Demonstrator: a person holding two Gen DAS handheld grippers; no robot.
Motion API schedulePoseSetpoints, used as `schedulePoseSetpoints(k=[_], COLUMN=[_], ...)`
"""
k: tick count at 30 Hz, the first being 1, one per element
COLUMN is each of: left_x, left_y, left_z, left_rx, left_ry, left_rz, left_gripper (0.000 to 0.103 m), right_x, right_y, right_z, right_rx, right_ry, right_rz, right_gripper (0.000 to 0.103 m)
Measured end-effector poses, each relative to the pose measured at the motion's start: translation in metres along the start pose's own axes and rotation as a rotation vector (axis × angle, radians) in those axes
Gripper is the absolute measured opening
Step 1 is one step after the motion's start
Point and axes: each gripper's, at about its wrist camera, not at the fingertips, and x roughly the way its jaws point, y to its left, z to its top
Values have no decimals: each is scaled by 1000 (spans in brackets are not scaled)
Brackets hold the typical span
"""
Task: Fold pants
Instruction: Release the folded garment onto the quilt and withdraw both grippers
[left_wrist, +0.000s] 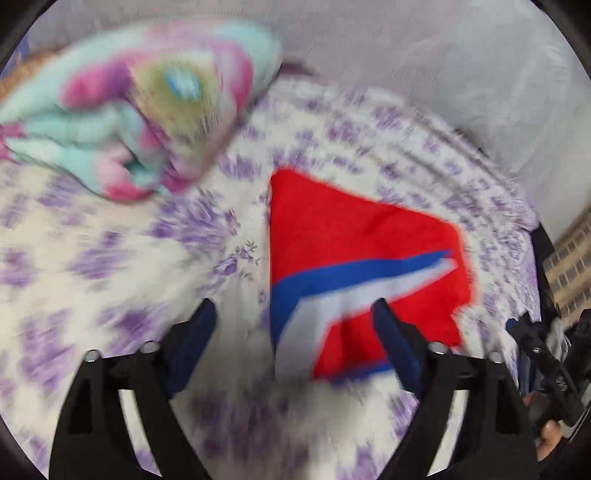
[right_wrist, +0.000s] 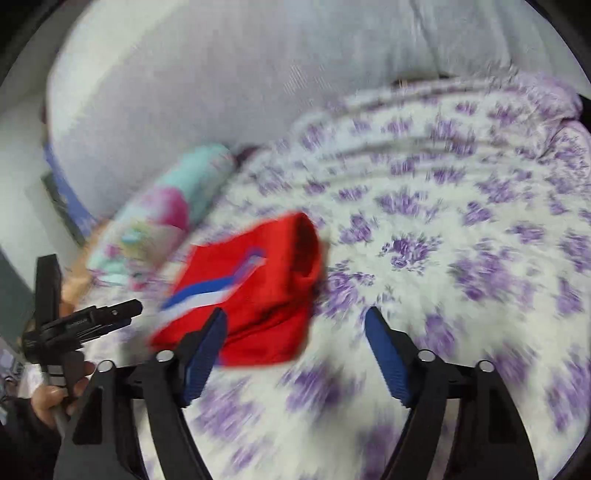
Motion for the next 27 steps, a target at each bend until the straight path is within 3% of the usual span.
schedulePoseSetpoints(k=[3, 6, 10, 16, 19, 24, 27], left_x=[-76, -135, -204, -296, -320, -293, -273], left_y=[-26, -59, -93, -109, -112, -87, -75], left_z=[-36, -88, -166, -240, -269, -287, -296], left_rx=[77, 151, 256, 303, 319, 227, 199], left_ry=[-93, -121, -183, -348, -403, -303, -258], left_rz=[19, 73, 131, 172, 234, 311, 356], left_gripper=[98, 98, 98, 98, 98, 98, 98], right_x=[-89, -165, -244, -357, -368, -328, -304], right_y=[37, 69, 98, 123, 127, 106, 84], right_z=[-25, -61, -114, -170, -193, -224, -241], right_rx=[-91, -179, -231, -308, -357, -290, -236], right_ry=[-61, -128, -197, -354, -338, -198, -166], right_rz=[37, 31, 71, 144, 118, -9, -112], right_gripper=[90, 99, 99, 99, 99, 99, 99])
